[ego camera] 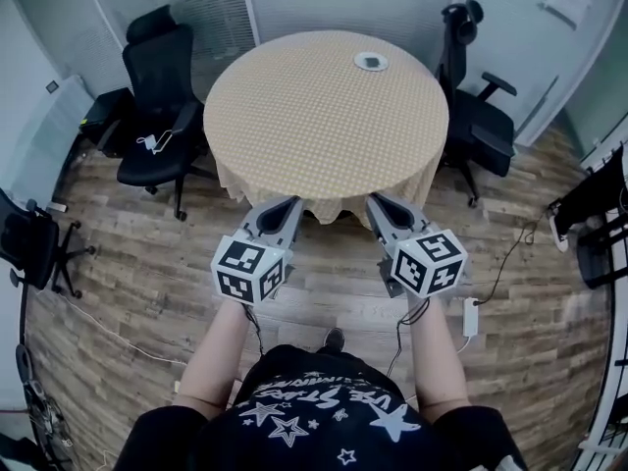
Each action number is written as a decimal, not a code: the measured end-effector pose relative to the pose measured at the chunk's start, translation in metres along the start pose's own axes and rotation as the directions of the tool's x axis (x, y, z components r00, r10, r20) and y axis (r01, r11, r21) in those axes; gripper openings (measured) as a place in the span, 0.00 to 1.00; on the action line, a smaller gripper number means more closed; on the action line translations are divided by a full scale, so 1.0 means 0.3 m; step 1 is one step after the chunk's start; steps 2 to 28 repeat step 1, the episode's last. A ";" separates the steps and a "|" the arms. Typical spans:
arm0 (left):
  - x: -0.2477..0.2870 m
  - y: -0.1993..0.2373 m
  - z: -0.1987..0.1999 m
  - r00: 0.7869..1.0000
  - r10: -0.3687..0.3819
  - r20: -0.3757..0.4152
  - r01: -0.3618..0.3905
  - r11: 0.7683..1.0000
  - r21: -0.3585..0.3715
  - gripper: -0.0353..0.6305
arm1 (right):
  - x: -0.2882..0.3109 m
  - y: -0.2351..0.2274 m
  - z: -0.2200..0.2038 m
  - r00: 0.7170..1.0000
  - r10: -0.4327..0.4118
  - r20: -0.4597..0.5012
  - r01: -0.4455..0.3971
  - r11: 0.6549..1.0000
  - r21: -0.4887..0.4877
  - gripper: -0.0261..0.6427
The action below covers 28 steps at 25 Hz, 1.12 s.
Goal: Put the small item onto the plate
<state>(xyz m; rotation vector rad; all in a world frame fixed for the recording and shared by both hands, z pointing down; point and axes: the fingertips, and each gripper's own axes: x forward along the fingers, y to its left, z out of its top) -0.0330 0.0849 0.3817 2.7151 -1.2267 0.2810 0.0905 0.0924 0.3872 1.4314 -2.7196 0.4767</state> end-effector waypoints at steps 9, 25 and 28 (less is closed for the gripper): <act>-0.010 -0.001 -0.002 1.000 -0.001 0.000 0.001 1.000 0.001 0.06 | 0.000 0.009 0.000 1.000 0.003 0.000 -0.003 1.000 -0.002 0.10; -0.010 -0.001 -0.002 1.000 -0.001 0.000 0.001 1.000 0.001 0.06 | 0.000 0.009 0.000 1.000 0.003 0.000 -0.003 1.000 -0.002 0.10; -0.010 -0.001 -0.002 1.000 -0.001 0.000 0.001 1.000 0.001 0.06 | 0.000 0.009 0.000 1.000 0.003 0.000 -0.003 1.000 -0.002 0.10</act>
